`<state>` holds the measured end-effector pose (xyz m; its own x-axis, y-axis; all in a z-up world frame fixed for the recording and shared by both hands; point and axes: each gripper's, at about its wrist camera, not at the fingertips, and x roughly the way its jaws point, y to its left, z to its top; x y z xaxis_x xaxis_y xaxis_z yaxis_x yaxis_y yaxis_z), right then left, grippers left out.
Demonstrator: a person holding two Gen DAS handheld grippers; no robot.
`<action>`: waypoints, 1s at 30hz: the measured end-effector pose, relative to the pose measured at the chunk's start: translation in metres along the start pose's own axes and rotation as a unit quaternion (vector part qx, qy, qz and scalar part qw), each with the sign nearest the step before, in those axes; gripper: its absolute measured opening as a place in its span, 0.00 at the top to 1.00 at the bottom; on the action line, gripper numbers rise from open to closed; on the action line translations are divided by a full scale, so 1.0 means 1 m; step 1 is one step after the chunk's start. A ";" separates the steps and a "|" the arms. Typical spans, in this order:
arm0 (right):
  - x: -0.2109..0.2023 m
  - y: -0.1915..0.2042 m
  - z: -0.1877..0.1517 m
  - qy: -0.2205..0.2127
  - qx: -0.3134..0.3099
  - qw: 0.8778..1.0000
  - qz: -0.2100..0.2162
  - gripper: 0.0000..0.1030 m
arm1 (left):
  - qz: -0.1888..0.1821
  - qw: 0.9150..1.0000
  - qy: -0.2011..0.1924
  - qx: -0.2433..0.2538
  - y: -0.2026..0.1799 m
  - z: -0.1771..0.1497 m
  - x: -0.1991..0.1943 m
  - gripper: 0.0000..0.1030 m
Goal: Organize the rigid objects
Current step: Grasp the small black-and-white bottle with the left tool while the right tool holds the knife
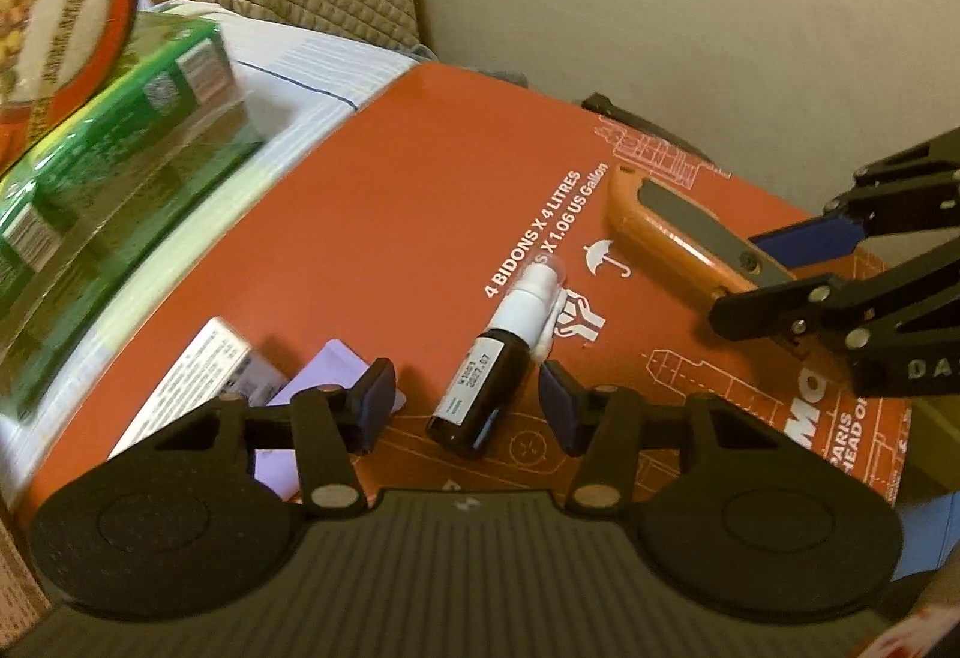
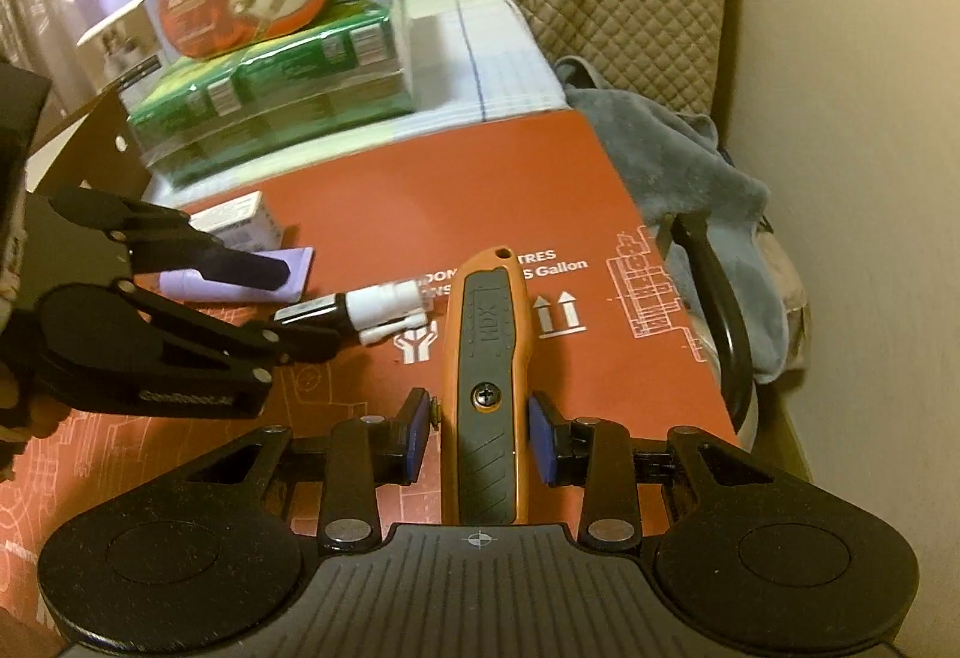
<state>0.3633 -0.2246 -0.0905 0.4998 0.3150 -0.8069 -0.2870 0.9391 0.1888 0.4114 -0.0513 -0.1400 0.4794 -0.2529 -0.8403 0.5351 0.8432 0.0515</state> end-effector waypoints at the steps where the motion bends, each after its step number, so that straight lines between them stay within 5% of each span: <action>1: 0.000 -0.002 0.000 0.001 0.004 1.000 0.001 0.69 | -0.001 1.000 0.004 0.002 0.000 0.001 0.002 0.54; 10: 0.003 -0.005 0.001 0.008 0.009 1.000 0.003 0.69 | -0.016 1.000 0.014 -0.018 0.000 -0.004 0.003 0.80; 19: 0.007 0.006 0.001 0.015 -0.006 1.000 0.023 0.69 | -0.005 0.996 0.022 -0.082 0.005 -0.041 -0.024 0.81; 30: 0.010 0.021 0.000 0.024 -0.023 0.998 0.045 0.69 | 0.019 0.982 0.045 -0.185 0.030 -0.095 -0.067 0.80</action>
<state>0.3621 -0.2015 -0.0950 0.4316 0.3891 -0.8138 -0.3666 0.9000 0.2359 0.3287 0.0358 -0.1333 0.4226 -0.1889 -0.8864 0.2207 0.9701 -0.1015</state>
